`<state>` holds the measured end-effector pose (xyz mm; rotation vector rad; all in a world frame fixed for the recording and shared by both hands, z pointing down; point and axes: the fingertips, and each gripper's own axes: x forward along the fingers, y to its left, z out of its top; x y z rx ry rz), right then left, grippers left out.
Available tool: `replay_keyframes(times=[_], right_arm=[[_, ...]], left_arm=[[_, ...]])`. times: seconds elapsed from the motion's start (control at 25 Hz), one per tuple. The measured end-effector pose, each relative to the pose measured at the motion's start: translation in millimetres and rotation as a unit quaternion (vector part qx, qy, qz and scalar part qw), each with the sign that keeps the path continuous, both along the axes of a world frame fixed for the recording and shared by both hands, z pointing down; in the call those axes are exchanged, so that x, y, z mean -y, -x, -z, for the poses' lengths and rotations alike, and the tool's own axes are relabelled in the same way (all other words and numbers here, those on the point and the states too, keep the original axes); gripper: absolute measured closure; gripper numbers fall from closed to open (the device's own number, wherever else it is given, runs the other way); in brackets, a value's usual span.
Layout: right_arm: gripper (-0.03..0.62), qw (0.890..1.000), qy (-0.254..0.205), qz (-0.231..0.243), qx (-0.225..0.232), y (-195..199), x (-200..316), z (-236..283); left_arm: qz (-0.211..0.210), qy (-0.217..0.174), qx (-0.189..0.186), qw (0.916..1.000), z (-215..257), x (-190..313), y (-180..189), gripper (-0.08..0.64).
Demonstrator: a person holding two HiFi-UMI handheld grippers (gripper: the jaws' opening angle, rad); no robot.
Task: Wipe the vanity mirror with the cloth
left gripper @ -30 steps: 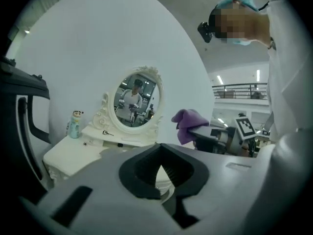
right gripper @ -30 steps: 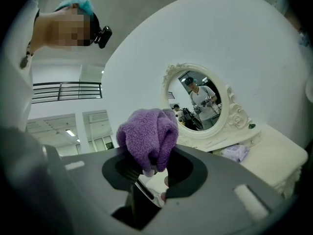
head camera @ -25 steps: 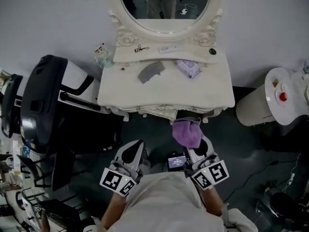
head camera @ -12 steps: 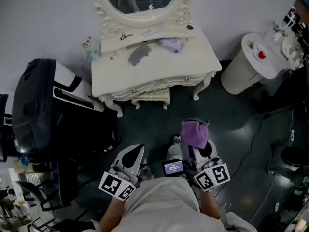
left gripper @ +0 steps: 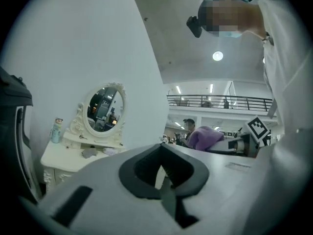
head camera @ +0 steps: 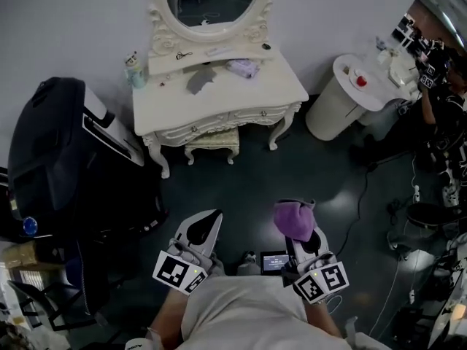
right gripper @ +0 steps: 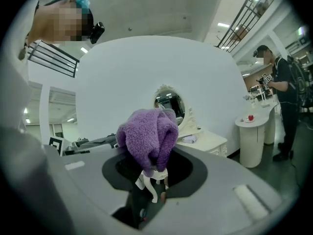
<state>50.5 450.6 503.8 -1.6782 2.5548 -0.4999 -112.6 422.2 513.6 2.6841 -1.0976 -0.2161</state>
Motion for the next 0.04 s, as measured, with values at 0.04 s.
replay_keyframes(times=[0.04], right_arm=[[0.472,1.0,0.002,-0.003,-0.005,-5.2,-12.5,2.5]], left_arm=[[-0.002,-0.011,-0.003,0.9999,7.9,-6.5,-5.4,0.558]])
